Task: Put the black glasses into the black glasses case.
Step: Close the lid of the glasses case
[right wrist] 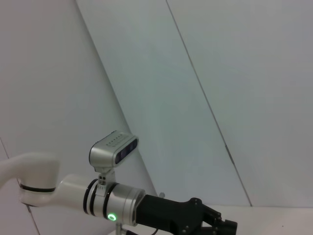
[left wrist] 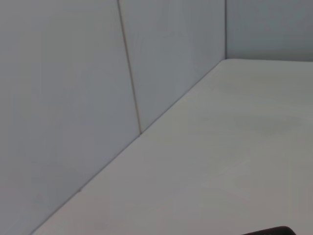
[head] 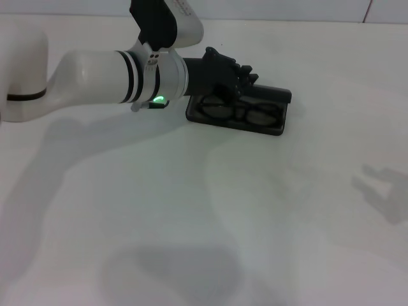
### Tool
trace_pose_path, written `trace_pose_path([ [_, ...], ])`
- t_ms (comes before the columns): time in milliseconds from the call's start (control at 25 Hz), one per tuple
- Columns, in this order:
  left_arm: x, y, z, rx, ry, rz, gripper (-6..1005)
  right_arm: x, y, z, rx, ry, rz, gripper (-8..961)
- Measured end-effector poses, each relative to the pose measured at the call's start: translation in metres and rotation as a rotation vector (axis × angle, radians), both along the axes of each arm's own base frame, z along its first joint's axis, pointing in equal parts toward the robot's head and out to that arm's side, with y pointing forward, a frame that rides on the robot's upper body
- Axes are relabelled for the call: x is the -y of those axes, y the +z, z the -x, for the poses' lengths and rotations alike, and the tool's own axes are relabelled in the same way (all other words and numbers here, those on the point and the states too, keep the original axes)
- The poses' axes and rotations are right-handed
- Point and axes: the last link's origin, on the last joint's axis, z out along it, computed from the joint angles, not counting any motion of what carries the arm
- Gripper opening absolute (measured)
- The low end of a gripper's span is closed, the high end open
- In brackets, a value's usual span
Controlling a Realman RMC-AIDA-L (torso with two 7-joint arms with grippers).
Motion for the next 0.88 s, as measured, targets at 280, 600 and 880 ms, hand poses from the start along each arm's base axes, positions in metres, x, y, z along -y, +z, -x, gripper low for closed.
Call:
trace_pose_path([
  [280, 0.010, 0.000, 0.002, 0.046, 0.002, 0.047, 176, 0.000, 0.000, 0.000, 0.000, -0.002, 0.000, 350],
  [600, 0.020, -0.002, 0.012, 0.065, 0.019, 0.080, 177, -0.001, 0.000, 0.001, -0.001, 0.002, -0.003, 351],
  [880, 0.024, -0.003, 0.016, 0.070, 0.032, 0.090, 178, -0.002, 0.001, 0.001, -0.003, 0.004, -0.006, 353],
])
